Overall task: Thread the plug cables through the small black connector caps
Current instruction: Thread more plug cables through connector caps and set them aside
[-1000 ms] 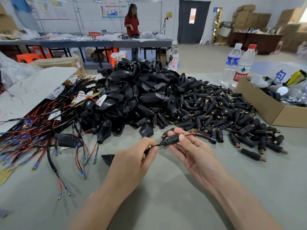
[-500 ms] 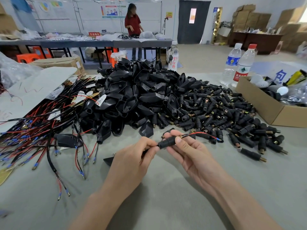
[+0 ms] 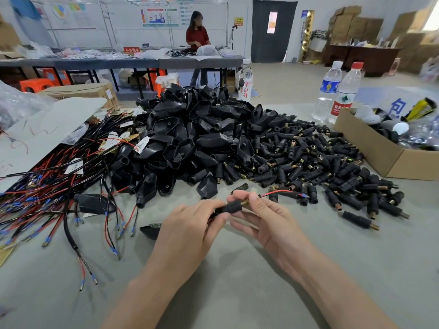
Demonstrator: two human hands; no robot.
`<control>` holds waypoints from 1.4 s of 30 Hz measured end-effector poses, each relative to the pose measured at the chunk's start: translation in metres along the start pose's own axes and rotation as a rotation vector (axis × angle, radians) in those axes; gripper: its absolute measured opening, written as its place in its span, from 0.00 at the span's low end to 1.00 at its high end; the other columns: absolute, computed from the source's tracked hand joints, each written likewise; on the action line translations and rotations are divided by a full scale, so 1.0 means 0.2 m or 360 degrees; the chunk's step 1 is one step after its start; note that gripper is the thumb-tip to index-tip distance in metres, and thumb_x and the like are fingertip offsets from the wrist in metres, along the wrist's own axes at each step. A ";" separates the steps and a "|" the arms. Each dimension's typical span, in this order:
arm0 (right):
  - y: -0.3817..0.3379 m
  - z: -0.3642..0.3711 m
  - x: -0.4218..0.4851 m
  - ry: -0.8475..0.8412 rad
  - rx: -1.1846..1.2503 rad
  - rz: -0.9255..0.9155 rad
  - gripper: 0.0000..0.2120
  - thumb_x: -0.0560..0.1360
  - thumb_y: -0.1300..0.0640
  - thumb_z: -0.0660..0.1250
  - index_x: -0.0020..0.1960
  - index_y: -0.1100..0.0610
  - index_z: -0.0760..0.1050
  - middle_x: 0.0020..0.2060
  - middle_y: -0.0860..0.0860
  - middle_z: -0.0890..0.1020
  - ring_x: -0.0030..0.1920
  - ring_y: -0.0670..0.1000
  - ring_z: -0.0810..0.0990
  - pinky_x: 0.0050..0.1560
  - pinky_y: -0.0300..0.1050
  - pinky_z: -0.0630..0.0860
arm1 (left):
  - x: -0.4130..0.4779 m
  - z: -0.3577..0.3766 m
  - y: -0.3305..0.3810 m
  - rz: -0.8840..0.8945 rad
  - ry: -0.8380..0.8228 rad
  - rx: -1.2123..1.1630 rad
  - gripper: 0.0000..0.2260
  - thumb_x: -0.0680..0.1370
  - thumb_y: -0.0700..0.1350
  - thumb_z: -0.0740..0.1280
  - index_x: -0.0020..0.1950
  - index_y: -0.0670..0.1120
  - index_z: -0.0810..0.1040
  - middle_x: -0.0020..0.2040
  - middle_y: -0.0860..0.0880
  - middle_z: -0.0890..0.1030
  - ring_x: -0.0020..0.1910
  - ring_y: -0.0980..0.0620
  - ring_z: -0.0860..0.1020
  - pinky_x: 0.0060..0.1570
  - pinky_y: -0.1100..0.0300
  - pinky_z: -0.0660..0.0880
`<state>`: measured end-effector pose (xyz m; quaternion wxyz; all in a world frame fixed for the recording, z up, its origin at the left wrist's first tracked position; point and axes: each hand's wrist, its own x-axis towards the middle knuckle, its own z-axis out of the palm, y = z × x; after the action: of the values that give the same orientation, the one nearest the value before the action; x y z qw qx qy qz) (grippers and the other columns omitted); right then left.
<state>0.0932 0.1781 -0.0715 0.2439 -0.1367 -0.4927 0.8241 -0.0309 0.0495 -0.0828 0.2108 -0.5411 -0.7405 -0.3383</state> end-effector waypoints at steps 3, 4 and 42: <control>-0.01 -0.01 0.01 0.0139 -0.0049 -0.0070 0.15 0.77 0.47 0.65 0.53 0.54 0.85 0.58 0.55 0.84 0.57 0.54 0.84 0.53 0.44 0.81 | 0.01 0.01 -0.03 0.0033 0.0034 0.0107 0.13 0.80 0.54 0.61 0.53 0.49 0.81 0.39 0.57 0.81 0.41 0.57 0.72 0.43 0.67 0.63; -0.02 -0.02 0.01 0.0187 -0.0046 -0.0101 0.14 0.77 0.47 0.65 0.52 0.53 0.85 0.57 0.55 0.85 0.57 0.54 0.84 0.53 0.45 0.82 | 0.01 0.01 -0.05 0.0030 0.0035 0.0120 0.13 0.80 0.54 0.61 0.53 0.48 0.82 0.40 0.56 0.82 0.40 0.57 0.74 0.44 0.66 0.64; -0.06 -0.14 0.04 0.0389 0.0090 -0.0115 0.19 0.75 0.48 0.67 0.59 0.60 0.79 0.53 0.58 0.86 0.50 0.56 0.86 0.46 0.45 0.83 | 0.00 -0.05 -0.04 -0.0167 -0.0322 -0.0126 0.06 0.80 0.51 0.67 0.56 0.54 0.79 0.41 0.65 0.72 0.38 0.69 0.71 0.37 0.73 0.67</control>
<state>0.1026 0.2071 -0.0742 0.3353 -0.2115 -0.4403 0.8056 -0.0385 0.0417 -0.0783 0.0955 -0.5407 -0.7714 -0.3216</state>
